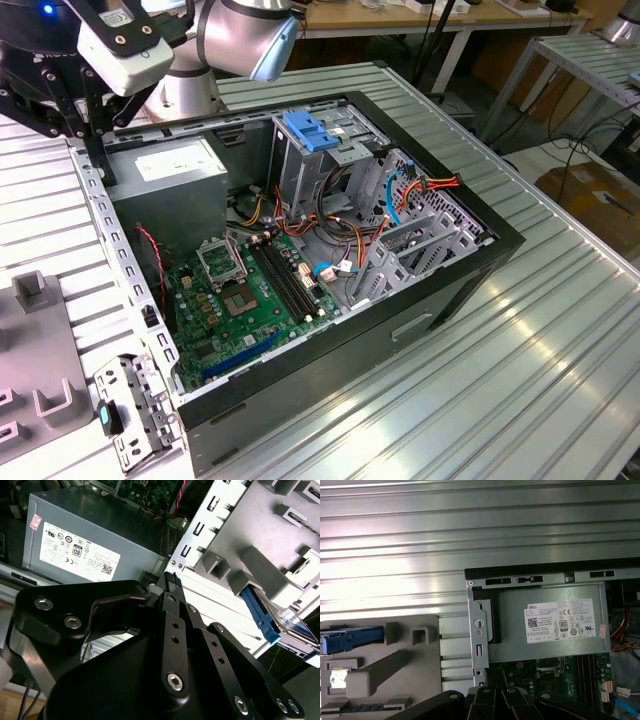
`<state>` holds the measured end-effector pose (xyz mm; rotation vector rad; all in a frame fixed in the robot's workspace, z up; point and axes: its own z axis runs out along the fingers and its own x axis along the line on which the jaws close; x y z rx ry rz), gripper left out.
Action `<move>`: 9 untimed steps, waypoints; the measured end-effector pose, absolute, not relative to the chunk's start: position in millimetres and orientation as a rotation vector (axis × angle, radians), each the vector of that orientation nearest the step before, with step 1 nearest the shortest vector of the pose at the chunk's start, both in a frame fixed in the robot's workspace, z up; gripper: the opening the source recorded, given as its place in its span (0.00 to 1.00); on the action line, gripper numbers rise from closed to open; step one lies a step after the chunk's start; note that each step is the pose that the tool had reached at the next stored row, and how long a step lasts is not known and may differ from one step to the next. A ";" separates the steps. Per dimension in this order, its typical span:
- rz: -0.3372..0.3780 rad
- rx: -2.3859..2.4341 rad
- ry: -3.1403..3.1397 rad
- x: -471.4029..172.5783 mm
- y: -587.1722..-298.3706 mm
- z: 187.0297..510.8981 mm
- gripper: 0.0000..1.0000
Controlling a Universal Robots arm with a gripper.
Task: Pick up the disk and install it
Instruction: 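Reach for the disk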
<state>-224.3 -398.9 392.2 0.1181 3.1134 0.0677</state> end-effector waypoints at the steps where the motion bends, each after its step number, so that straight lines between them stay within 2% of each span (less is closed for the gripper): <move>1: 0.068 0.118 3.113 -225.4 -398.9 392.2 0.11; 9: 0.068 0.118 3.113 -231.2 -398.9 392.2 0.11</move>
